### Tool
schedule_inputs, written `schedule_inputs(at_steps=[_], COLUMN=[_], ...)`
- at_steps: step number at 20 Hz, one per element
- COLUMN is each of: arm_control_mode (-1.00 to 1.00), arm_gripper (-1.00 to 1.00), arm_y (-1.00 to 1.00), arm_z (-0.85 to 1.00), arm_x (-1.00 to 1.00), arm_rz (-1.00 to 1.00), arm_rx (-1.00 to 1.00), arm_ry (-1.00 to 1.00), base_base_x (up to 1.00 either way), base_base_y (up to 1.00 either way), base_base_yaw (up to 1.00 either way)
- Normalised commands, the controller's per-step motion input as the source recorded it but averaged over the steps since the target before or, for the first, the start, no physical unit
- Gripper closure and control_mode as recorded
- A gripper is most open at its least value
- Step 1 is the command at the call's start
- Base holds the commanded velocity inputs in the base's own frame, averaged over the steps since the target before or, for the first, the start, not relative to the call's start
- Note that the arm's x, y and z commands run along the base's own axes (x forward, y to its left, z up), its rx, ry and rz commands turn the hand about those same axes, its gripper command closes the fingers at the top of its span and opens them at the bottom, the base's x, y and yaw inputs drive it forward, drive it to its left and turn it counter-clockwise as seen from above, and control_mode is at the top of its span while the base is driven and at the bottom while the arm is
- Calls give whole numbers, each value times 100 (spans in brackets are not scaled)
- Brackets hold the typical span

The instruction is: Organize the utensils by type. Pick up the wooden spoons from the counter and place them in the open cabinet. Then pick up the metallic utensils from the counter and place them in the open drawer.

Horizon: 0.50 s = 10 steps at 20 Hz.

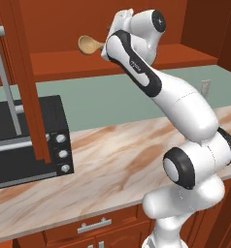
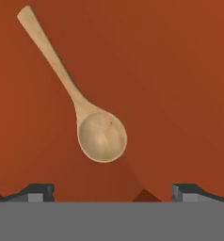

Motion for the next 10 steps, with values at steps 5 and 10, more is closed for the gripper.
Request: schedule_inputs(at_steps=[5, 10], arm_control_mode=[-100, -100], arm_gripper=[-100, -100], arm_y=[-27, -35], arm_z=[-14, -1], arm_x=[-100, -100], arm_rz=[1, 30], arm_rx=[0, -19], arm_ry=[-1, 0], base_base_x=[0, 0], base_base_y=[0, 0], base_base_yaw=[0, 0])
